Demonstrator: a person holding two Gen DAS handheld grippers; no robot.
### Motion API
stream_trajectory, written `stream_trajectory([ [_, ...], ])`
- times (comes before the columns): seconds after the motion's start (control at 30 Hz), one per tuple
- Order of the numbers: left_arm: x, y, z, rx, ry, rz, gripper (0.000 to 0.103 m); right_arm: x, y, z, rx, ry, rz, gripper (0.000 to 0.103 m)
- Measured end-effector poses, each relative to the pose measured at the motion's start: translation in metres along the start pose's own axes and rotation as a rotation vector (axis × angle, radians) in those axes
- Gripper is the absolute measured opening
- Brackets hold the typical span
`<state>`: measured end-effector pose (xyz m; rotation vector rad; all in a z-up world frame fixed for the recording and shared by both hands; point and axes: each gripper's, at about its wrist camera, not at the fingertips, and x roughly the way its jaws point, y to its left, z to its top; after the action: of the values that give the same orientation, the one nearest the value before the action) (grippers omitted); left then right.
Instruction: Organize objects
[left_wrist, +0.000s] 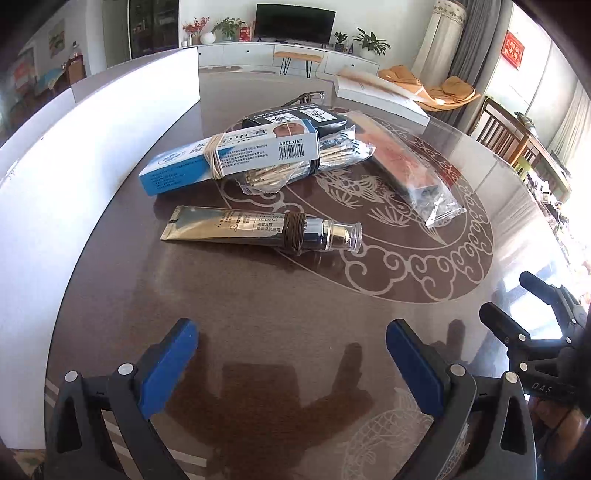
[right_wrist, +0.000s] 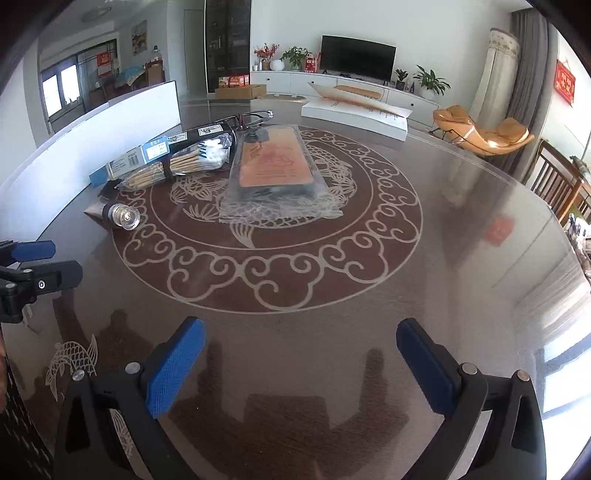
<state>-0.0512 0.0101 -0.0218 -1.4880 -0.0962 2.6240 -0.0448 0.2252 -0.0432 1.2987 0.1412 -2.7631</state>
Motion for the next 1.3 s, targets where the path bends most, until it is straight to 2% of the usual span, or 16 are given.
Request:
stream_trajectory([
  [0.27, 0.015, -0.007, -0.001, 0.051, -0.022, 0.115, 0.103, 0.005, 0.013, 0.000, -0.010, 0.054, -0.030, 0.103],
  [0.4, 0.015, -0.004, -0.002, 0.044, -0.032, 0.115, 0.103, 0.009, 0.005, -0.002, 0.039, 0.074, 0.014, 0.103],
  [1.3, 0.014, -0.002, -0.003, 0.043, -0.044, 0.118, 0.103, 0.008, 0.004, -0.001, 0.058, 0.075, -0.001, 0.103],
])
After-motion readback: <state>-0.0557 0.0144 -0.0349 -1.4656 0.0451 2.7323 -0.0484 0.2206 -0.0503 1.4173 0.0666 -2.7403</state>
